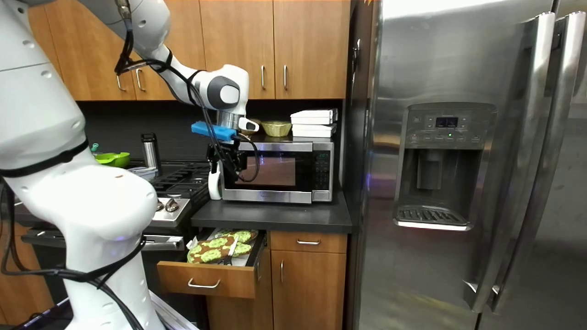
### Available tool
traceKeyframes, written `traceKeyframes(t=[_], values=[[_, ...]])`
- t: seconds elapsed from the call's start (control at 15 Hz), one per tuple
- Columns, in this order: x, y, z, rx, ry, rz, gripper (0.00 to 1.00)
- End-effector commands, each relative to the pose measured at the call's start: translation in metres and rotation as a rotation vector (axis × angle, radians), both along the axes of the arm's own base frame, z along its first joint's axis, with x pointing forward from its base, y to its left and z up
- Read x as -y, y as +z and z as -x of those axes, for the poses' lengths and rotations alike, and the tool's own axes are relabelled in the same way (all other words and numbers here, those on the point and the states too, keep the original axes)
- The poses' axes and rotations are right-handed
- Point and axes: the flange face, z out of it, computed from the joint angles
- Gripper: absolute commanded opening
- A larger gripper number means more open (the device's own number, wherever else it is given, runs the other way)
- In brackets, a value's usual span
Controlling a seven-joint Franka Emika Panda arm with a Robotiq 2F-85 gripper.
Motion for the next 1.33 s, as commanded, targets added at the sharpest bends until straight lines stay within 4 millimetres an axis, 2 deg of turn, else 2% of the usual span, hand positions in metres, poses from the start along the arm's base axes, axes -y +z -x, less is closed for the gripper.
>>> traceKeyframes(t=[0.0,0.47,1.0,1.07,1.27], values=[[0.014,-0.006,0.015,0.071,-0.025,0.009,1.0],[0.025,-0.021,0.039,0.142,-0.118,0.016,1.0],[0.028,-0.058,0.057,0.149,-0.29,0.05,1.0],[0.029,-0.057,0.047,0.14,-0.315,0.051,1.0],[0.04,-0.066,0.046,0.121,-0.403,0.06,1.0]])
